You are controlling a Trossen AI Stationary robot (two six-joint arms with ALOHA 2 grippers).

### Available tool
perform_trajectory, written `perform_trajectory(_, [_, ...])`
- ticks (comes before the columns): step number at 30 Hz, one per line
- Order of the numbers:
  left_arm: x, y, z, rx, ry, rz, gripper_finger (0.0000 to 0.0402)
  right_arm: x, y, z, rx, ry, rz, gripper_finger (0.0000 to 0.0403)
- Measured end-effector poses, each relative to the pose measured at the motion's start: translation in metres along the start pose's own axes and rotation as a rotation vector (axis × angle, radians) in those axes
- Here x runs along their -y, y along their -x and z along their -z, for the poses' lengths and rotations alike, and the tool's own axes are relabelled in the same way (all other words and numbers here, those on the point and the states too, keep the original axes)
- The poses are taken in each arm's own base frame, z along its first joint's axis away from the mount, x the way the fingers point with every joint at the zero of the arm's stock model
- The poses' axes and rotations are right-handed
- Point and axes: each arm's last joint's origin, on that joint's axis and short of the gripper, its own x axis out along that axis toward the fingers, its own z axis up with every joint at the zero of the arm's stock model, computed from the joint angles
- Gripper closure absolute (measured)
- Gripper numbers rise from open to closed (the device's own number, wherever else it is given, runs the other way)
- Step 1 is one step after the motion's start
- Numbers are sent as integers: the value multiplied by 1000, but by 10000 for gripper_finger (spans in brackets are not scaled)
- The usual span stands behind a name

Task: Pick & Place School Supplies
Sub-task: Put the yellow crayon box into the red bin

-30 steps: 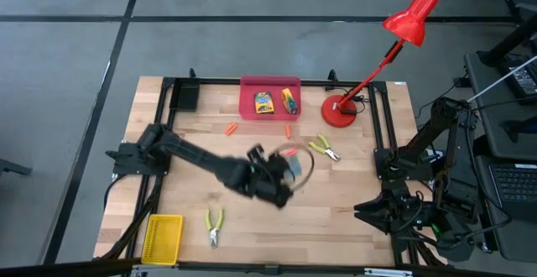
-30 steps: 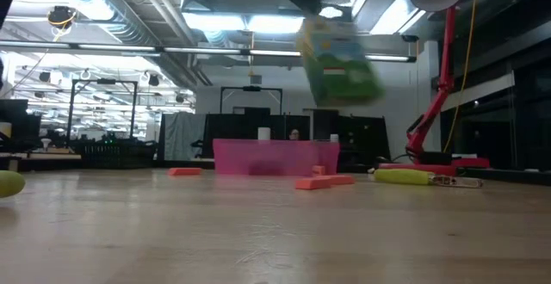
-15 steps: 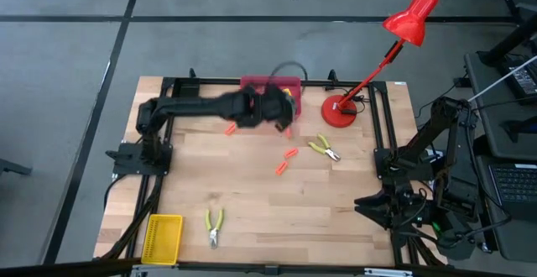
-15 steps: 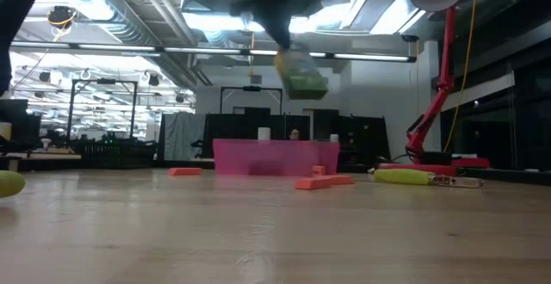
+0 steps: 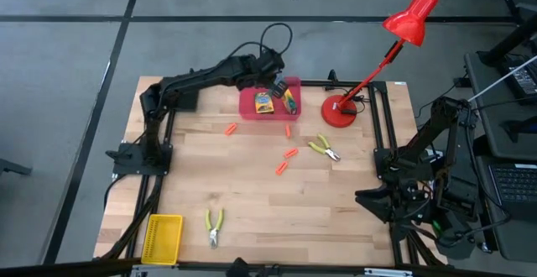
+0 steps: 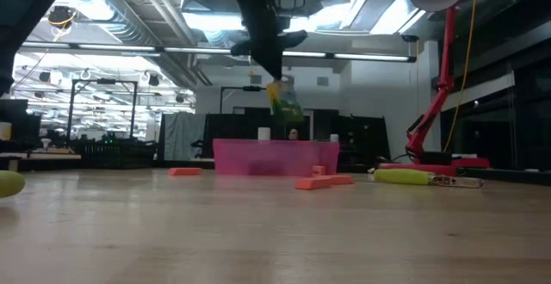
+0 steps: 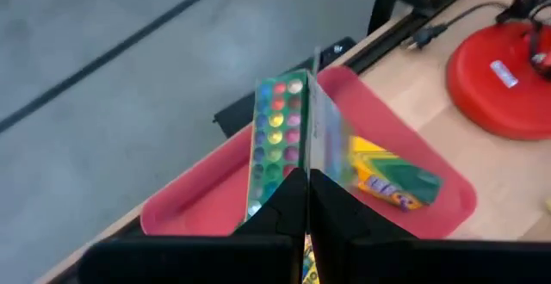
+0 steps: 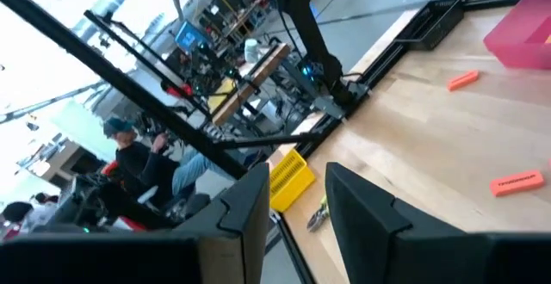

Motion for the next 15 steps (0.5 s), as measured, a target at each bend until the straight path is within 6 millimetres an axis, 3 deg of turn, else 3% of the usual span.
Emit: perform_trajectory(15, [16, -57, 22, -132, -52, -11, 398, -1, -7, -2, 25, -35, 14, 282])
